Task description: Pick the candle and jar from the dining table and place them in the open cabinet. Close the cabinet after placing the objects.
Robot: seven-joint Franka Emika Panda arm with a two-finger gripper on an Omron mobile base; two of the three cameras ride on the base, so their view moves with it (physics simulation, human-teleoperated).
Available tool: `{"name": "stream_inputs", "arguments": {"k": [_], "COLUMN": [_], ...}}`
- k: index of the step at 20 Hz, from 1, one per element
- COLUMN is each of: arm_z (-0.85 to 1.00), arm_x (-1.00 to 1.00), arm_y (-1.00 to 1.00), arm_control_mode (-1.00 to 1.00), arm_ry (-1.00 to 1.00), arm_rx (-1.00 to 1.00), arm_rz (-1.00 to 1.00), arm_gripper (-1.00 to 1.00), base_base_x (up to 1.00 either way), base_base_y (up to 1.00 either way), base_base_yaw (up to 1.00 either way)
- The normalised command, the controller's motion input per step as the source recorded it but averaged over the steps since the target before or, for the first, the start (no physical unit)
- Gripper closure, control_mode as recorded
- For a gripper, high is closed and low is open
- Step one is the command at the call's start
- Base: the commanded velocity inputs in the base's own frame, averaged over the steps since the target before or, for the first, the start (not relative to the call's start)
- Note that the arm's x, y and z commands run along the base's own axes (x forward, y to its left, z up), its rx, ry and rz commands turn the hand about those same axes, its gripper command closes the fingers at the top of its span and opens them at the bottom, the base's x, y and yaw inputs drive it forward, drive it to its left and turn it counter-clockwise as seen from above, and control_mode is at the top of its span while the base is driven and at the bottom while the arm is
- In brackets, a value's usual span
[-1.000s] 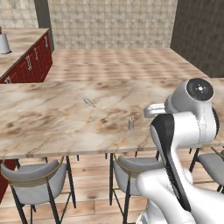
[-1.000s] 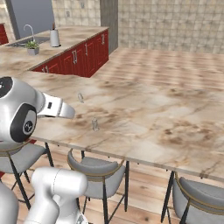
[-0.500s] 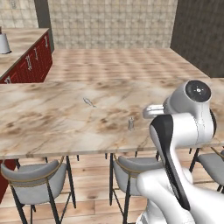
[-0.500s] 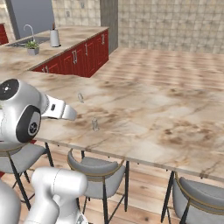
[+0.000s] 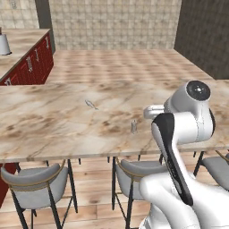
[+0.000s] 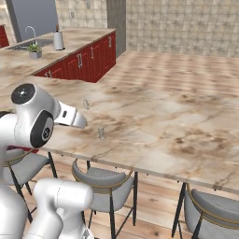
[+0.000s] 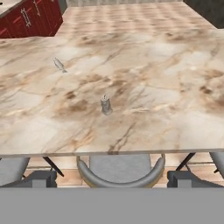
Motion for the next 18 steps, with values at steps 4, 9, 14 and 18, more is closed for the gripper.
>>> {"name": "stream_inputs", "arguments": {"k": [4,9,14,18], "arm_z": [-0.27,-0.31,-0.27,-0.24], "arm_x": [0.29,0.30,0.27,0.23], "arm_y": [0.00,0.00,0.00,0.00], "arm_control_mode": [-1.00,-1.00,-1.00,-1.00], "arm_ry": [0.04,0.06,0.04,0.04], "arm_rx": [0.01,0.00,0.00,0.00], "arm_rz": [0.00,0.00,0.00,0.00], "arm_gripper": [-1.00,-1.00,-1.00,-1.00], "base_base_x": [0.00,0.00,0.00,0.00], "base_base_y": [0.00,0.00,0.00,0.00], "base_base_yaw": [0.00,0.00,0.00,0.00]}}
